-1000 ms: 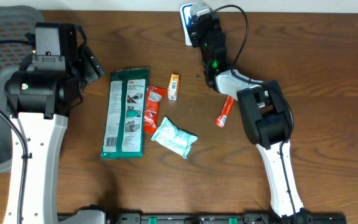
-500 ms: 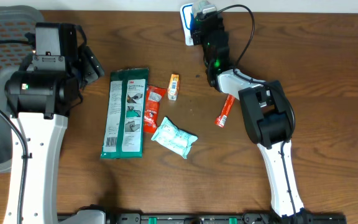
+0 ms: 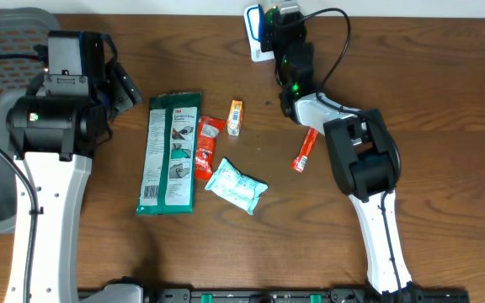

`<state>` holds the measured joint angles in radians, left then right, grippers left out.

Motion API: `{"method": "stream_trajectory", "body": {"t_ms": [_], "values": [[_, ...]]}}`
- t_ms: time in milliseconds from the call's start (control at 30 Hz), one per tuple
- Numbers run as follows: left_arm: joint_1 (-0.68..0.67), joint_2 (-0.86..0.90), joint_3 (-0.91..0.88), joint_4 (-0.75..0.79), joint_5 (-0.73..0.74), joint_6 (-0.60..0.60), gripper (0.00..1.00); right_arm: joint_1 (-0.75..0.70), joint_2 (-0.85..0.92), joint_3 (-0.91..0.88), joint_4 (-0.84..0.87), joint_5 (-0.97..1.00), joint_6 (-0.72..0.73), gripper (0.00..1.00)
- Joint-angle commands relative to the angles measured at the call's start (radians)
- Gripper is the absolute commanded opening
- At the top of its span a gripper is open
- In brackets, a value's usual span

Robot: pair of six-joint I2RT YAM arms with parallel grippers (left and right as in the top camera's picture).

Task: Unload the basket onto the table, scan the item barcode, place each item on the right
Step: 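Raise the jar's label up to the scanner face with the right gripper, then carry the jar to the right edge and set it down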

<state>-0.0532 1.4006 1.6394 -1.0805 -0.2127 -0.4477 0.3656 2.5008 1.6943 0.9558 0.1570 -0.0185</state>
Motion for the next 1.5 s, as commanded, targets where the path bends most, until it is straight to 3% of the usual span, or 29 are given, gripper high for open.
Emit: {"method": "stream_trajectory", "body": {"t_ms": [0,133,167,433,600,767,867,1000,1233,1467], "values": [[0.004,0.004,0.017,-0.003,-0.013,0.002,0.87,-0.013,-0.145,0.012,-0.092,-0.019,-0.002,0.01],[0.004,0.004,0.017,-0.003,-0.013,0.002,0.87,-0.014,-0.347,0.012,-0.412,-0.058,-0.001,0.01],[0.004,0.004,0.017,-0.003,-0.013,0.002,0.87,-0.016,-0.444,0.012,-0.570,-0.058,-0.001,0.01],[0.004,0.004,0.017,-0.003,-0.013,0.002,0.87,-0.071,-0.798,0.012,-1.376,-0.058,0.029,0.01],[0.004,0.004,0.017,-0.003,-0.013,0.002,0.87,-0.166,-0.909,0.012,-1.836,-0.050,0.106,0.01],[0.004,0.004,0.017,-0.003,-0.013,0.002,0.87,-0.316,-0.911,0.001,-2.110,-0.050,0.164,0.01],[0.004,0.004,0.017,-0.003,-0.013,0.002,0.87,-0.418,-0.905,-0.045,-2.150,-0.050,0.169,0.01],[0.004,0.004,0.017,-0.003,-0.013,0.002,0.87,-0.546,-0.905,-0.148,-2.075,-0.050,0.208,0.01],[0.004,0.004,0.017,-0.003,-0.013,0.002,0.87,-0.770,-0.903,-0.401,-1.788,-0.059,0.251,0.01],[0.004,0.004,0.017,-0.003,-0.013,0.002,0.87,-0.875,-0.903,-0.581,-1.518,-0.174,0.250,0.01]]}}
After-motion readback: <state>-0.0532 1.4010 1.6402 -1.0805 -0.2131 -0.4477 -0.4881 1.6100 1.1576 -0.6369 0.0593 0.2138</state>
